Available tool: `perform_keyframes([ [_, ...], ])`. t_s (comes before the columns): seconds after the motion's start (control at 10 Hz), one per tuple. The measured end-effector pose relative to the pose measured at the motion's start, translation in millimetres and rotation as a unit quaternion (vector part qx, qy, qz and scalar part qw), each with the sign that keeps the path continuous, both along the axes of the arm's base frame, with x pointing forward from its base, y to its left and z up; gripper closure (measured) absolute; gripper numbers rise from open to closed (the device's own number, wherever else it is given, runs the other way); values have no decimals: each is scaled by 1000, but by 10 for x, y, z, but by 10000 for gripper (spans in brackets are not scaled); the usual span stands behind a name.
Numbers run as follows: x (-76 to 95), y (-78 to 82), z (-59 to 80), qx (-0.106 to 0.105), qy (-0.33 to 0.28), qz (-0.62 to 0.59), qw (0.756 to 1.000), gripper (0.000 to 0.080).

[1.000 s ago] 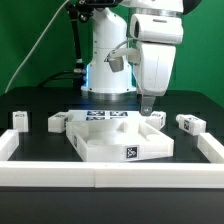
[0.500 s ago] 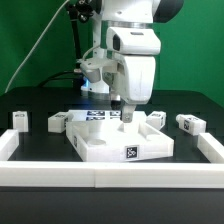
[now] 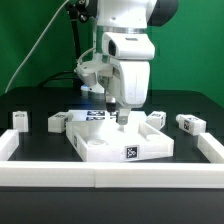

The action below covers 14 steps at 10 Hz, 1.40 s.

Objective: Assemble one leg

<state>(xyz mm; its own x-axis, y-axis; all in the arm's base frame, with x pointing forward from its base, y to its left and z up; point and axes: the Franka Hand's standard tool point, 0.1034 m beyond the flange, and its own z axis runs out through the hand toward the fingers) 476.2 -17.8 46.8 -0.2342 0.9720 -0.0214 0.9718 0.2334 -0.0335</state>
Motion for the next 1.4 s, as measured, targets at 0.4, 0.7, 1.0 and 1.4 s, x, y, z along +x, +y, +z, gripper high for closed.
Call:
perform_keyframes([
  [0.4, -242, -136, -230, 4, 21, -6, 1000, 150],
  [0.7, -238, -204, -228, 4, 17, -15, 1000, 150],
  [1.0, -226, -209, -212, 3, 15, -22, 1000, 150],
  [1.4, -232, -224, -204, 1, 15, 3, 1000, 150],
])
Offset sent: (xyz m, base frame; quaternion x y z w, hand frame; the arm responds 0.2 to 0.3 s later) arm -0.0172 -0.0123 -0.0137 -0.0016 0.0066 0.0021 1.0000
